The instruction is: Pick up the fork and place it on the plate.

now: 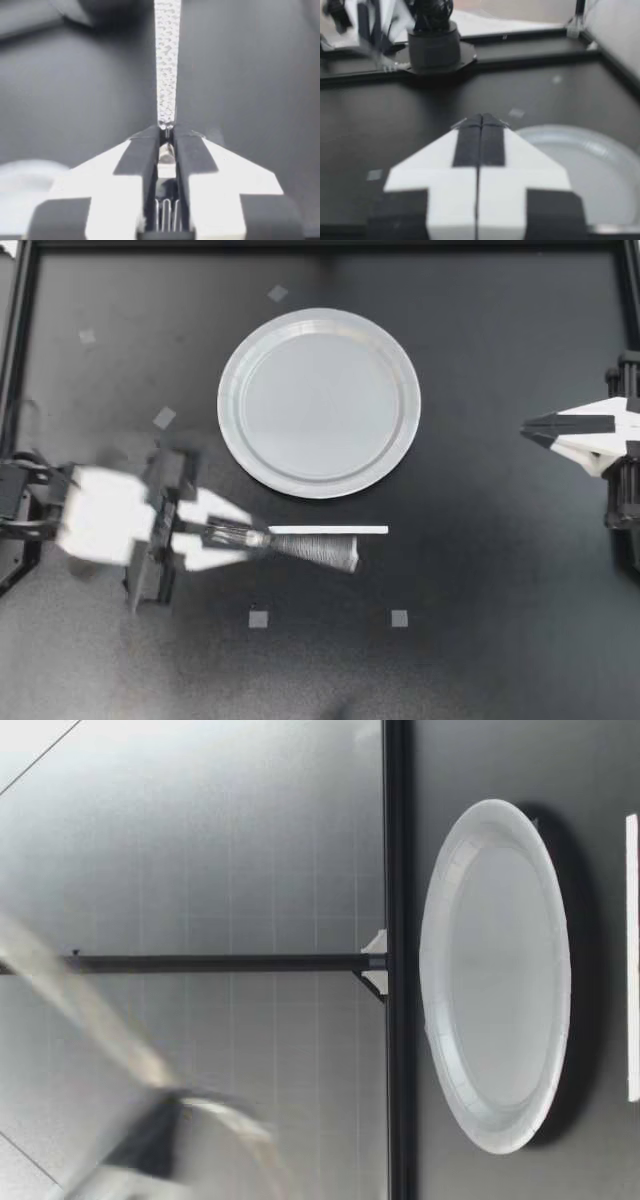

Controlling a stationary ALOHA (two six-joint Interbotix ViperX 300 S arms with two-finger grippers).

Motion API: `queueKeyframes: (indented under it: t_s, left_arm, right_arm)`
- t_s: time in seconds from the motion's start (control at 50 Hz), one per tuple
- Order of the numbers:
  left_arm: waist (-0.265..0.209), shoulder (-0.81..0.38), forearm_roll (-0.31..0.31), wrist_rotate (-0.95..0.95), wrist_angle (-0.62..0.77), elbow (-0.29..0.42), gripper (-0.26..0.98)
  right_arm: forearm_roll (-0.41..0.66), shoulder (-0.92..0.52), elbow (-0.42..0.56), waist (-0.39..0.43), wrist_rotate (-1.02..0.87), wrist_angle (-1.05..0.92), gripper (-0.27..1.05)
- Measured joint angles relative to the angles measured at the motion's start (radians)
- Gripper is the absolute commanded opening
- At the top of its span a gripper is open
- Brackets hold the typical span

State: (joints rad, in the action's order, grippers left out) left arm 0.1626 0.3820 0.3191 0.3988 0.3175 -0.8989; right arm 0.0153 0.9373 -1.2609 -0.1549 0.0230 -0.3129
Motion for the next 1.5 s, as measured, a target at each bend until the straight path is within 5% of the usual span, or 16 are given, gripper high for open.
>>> queueKeyframes:
  t_s: [0.14,0.34,0.56,0.94,1.08,1.5]
  left_arm:
    - [-0.002,0.009,0.003,-0.212,0.308,-0.091,0.06]
    - [-0.002,-0.035,0.005,-0.41,0.364,-0.103,0.06]
    - [-0.002,-0.089,0.005,-0.753,0.357,-0.037,0.06]
    - [0.0,-0.242,-0.028,-1.704,0.502,0.02,0.06]
    - [-0.002,-0.307,-0.052,-1.805,0.558,0.055,0.06]
    - [-0.002,-0.33,-0.057,-1.81,0.566,0.094,0.06]
  right_arm:
    - [0.005,-0.029,0.052,0.0,0.12,0.002,0.3]
    - [0.008,-0.041,0.126,0.0,0.314,0.037,0.64]
    - [0.02,-0.114,0.181,-0.054,0.62,0.064,0.64]
    - [0.055,-0.397,0.249,-0.074,1.381,-0.067,0.64]
    - [0.043,-0.476,0.253,-0.071,1.554,-0.241,0.64]
    - [-0.041,-0.552,0.25,0.002,1.537,-0.304,0.64]
